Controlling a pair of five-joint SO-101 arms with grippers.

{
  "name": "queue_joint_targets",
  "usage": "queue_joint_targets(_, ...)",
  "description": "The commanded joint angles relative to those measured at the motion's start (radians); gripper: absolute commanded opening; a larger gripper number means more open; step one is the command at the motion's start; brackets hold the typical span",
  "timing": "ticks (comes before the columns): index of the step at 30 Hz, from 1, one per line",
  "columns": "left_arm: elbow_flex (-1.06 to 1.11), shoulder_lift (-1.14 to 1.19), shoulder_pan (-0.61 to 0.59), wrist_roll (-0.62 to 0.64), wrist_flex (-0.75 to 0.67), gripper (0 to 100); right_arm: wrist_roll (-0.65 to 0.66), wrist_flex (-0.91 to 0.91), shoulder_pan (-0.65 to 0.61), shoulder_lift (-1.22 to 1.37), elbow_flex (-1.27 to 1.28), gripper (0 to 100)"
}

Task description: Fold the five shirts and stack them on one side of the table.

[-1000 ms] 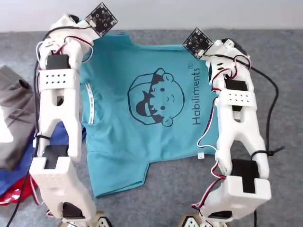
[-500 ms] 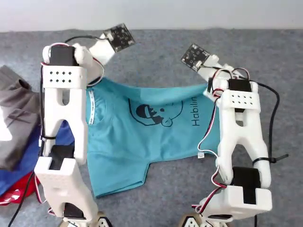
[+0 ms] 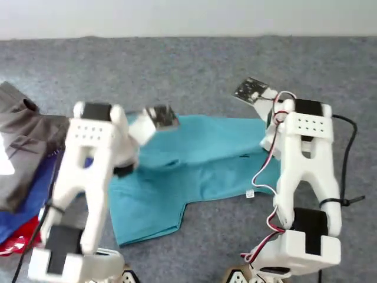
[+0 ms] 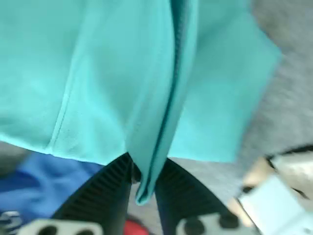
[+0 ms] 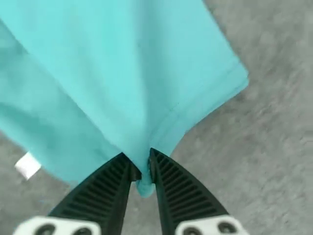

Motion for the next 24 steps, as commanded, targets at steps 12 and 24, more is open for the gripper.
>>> queue_joint_targets(12, 0.387, -0.196, 0.038, 0.038, -0.040, 1, 0.118, 0.081, 0.082, -0.065, 0.077, 1.4)
queue_joint_targets(24, 0.441, -0.203, 0.002, -0.002, -0.031, 1, 0.175, 0.150, 0.108, -0.065, 0.078, 1.4)
